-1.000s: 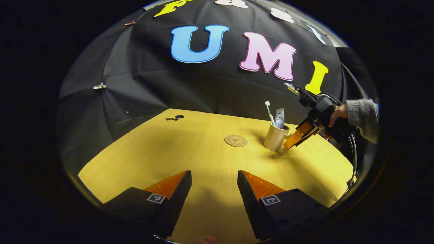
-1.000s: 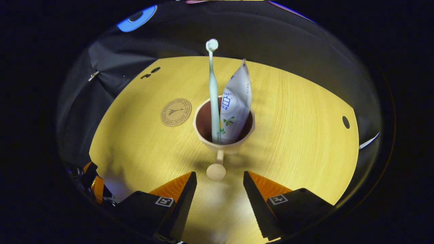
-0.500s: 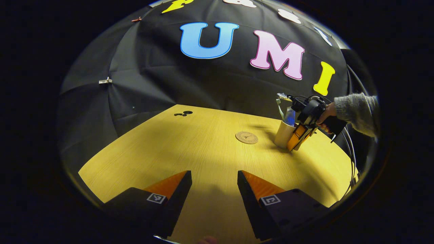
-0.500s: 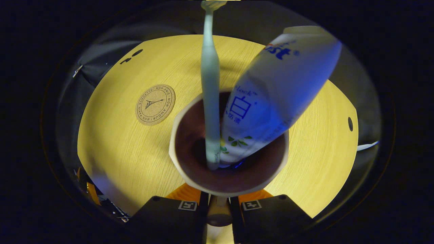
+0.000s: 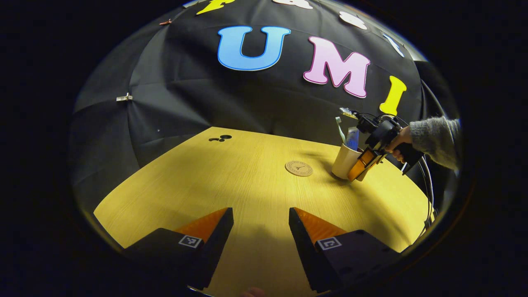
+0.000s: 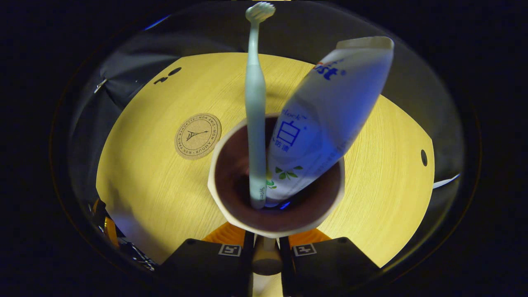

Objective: Put the toothbrush and toothpaste on the desktop into the cup, then pick up the cup and place it on the coaster on the desktop.

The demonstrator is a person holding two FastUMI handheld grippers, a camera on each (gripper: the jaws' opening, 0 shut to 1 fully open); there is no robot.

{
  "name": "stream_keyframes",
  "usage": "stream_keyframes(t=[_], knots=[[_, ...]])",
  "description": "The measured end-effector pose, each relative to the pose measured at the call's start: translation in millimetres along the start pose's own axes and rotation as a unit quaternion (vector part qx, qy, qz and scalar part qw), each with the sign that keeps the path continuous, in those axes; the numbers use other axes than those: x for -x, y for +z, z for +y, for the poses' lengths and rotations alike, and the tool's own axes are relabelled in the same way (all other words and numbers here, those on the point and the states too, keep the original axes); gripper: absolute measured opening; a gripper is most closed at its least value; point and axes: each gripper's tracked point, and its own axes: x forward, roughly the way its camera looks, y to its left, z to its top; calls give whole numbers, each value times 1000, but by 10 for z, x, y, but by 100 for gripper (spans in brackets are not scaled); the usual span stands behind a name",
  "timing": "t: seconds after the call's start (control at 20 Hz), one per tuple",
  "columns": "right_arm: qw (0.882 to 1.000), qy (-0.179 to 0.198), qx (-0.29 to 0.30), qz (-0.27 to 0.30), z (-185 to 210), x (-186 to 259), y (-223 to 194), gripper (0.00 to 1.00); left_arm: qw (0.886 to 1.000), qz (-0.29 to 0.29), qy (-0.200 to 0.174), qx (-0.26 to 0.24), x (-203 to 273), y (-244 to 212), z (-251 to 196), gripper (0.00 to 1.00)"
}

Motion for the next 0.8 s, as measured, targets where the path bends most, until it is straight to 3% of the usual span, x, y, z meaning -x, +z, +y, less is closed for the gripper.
stream_keyframes(t=[0.3, 0.55, 0.8], knots=[[999, 20, 11, -32, 338, 122, 312, 30, 1000, 1, -1, 5, 72, -20, 18, 86], [997, 39, 50, -35, 879, -55, 611, 30, 1000, 4, 11, 17, 241, -107, 85, 86], [996, 35, 77, -28, 1043, -82, 704, 30, 999, 7, 27, 29, 321, -200, 198, 86]])
